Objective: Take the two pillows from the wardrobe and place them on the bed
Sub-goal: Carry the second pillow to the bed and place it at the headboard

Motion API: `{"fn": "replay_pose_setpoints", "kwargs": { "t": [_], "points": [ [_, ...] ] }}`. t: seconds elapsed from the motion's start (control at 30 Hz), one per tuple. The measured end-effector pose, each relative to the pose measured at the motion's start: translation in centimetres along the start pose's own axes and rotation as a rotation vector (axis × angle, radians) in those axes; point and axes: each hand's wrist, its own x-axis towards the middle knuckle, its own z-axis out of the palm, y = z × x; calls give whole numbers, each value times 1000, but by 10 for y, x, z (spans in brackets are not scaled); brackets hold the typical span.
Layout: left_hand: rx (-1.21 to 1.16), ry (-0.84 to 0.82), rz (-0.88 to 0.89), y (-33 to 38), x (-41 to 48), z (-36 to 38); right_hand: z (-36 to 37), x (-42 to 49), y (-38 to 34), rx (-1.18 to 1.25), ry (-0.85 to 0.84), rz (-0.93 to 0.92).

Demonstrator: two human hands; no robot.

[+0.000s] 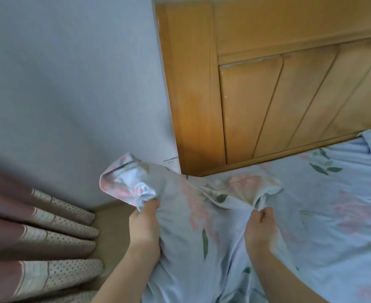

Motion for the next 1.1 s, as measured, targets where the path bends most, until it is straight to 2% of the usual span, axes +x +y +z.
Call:
{"fn": "replay_pose_setpoints", "kwargs": {
  "t": [0.17, 0.27, 0.53, 0.6, 0.7, 0.9, 0.97, 1.1],
  "points": [
    [-51, -121, 46, 14, -21, 51, -47, 36, -8, 87, 136, -42],
    [-52, -189, -1, 2, -25, 91, -82, 68, -14, 106, 225, -59],
    [19, -170, -67, -28, -36, 205, -140, 160, -12, 53, 332, -150],
    [28, -218, -102, -43, -35, 235, -154, 191, -1, 40, 370, -156],
    [29, -287, -136, -60, -27, 271, -173, 226, 8, 2, 388, -177],
    [53, -294, -182, -86, -13, 311, -195, 274, 8, -34, 425, -233],
    [108, -278, -189, -97, -3, 314, -191, 281, 11, -88, 385, -212],
    [362, -225, -222, -126, 25, 307, -167, 277, 34, -186, 237, -49]
  ]
}}
